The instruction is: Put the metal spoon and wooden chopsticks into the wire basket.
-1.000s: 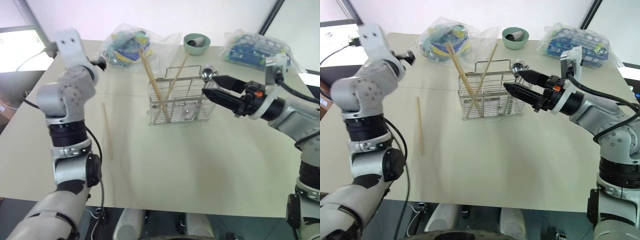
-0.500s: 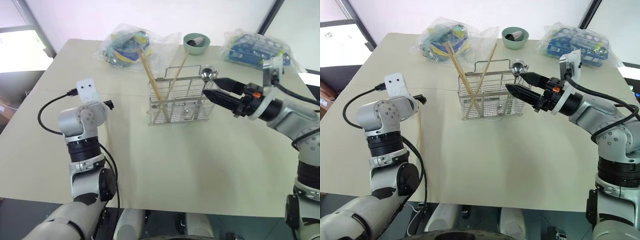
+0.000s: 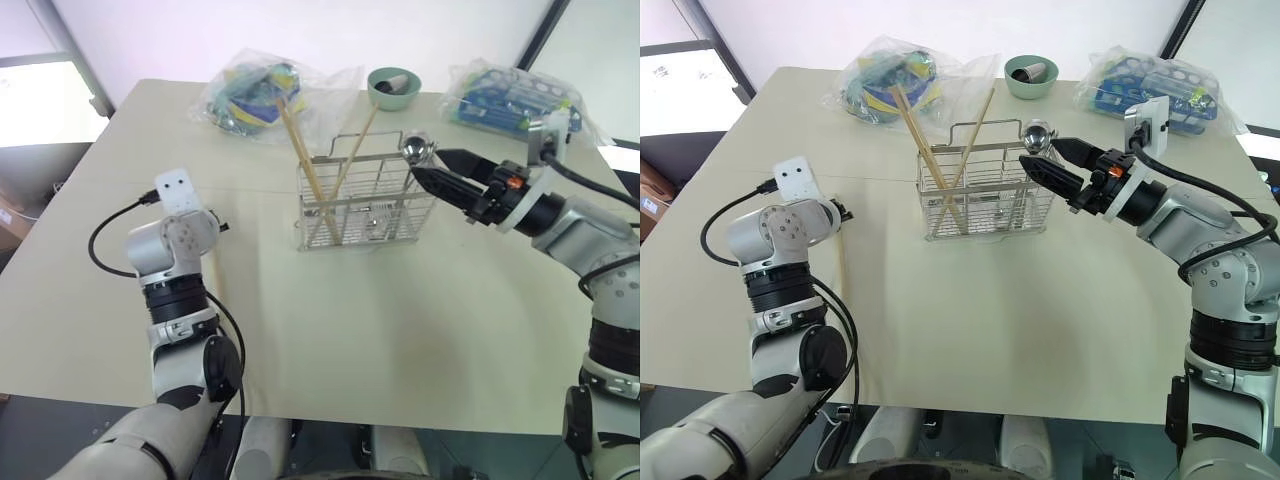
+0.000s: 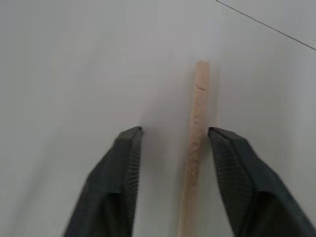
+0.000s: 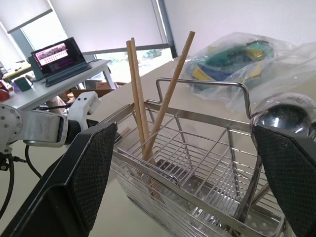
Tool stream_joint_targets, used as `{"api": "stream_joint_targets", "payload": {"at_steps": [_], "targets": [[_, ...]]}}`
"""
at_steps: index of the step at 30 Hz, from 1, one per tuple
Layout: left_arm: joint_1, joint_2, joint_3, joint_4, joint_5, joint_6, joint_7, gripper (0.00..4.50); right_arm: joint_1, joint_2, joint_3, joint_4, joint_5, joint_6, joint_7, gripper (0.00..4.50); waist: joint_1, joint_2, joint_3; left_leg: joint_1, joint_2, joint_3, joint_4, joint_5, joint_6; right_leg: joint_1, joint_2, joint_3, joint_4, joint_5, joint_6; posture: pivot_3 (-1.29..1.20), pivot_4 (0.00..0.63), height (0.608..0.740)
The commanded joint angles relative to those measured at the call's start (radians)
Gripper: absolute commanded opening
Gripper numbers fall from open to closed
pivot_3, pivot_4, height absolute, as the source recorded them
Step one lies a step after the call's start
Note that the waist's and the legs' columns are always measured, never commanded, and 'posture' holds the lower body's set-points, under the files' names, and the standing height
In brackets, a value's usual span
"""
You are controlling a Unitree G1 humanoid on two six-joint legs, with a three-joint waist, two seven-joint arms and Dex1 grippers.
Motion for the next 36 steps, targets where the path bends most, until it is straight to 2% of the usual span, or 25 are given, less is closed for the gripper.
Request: {"api": "stream_joint_targets", "payload": {"at_steps": [1,4,7,10,13,15,20,24,36], "targets": [[-0.005,-0.008,-0.005,-0.006,0.005,-0.002,-0.015,0.14,-0.036,-0.005,-0.031,0.001,0.003,-0.016,0.003,4.50,-0.001,0.000,0.000,0.000,0.000,0.000,0.000,0.000,0.000,0.000,0.000,0.000,0.000,0.000,0.000,0.00,0.150,0.697],[-0.004,0.010,-0.024,-0.006,0.020,-0.034,-0.024,0.06,-0.039,-0.004,-0.027,0.006,-0.001,-0.016,0.005,4.50,-0.002,0.000,0.000,0.000,0.000,0.000,0.000,0.000,0.000,0.000,0.000,0.000,0.000,0.000,0.000,0.00,0.150,0.697],[-0.017,0.069,-0.106,-0.026,0.068,-0.227,-0.067,0.06,-0.038,-0.013,-0.023,0.001,-0.003,-0.012,0.015,4.50,-0.003,-0.001,0.000,0.000,0.000,0.000,0.000,0.000,0.000,-0.001,0.000,0.000,0.000,0.000,0.000,0.00,0.150,0.697],[-0.045,0.096,-0.125,-0.028,0.071,-0.404,-0.112,0.06,-0.032,-0.023,-0.026,-0.002,-0.001,-0.006,0.025,4.50,-0.003,-0.001,0.000,-0.001,0.000,0.000,0.000,0.000,0.000,-0.001,0.000,0.000,0.000,0.000,0.000,0.00,0.150,0.697],[-0.198,0.113,-0.063,0.001,-0.044,-0.662,-0.241,0.06,-0.014,-0.066,-0.029,-0.021,0.016,0.018,0.075,4.50,0.001,-0.002,0.001,-0.002,0.000,0.000,0.000,0.000,-0.001,-0.002,0.000,0.000,0.000,0.000,0.000,0.00,0.150,0.697],[-0.280,0.119,-0.049,0.010,-0.129,-0.743,-0.351,0.06,-0.003,-0.090,-0.030,-0.037,0.027,0.030,0.106,4.50,0.000,-0.002,0.001,-0.004,0.000,0.000,0.001,0.000,-0.001,-0.003,-0.001,-0.001,-0.001,0.000,0.000,0.00,0.150,0.697],[-0.420,0.139,-0.051,0.006,-0.305,-0.744,-0.527,0.06,0.022,-0.111,-0.043,-0.064,0.040,0.042,0.130,4.50,-0.006,-0.001,0.001,-0.004,-0.002,0.001,0.001,-0.001,0.002,-0.001,-0.002,-0.001,-0.004,0.001,0.001,0.00,0.150,0.697],[-0.435,0.150,-0.128,-0.034,-0.311,-0.769,-0.594,0.06,0.043,-0.108,-0.059,-0.079,0.041,0.040,0.117,4.50,-0.008,-0.001,0.001,-0.002,0.000,0.001,0.000,-0.001,0.003,0.000,-0.001,-0.001,-0.003,0.001,0.001,0.00,0.150,0.697],[-0.306,-0.032,-0.266,-0.058,-0.331,-0.765,-0.596,0.06,0.103,-0.092,-0.112,-0.122,0.053,0.027,0.050,4.50,-0.004,-0.001,0.001,-0.001,-0.001,0.001,0.001,-0.001,0.004,0.001,-0.001,-0.001,-0.003,0.001,0.001,0.00,0.150,0.697]]}}
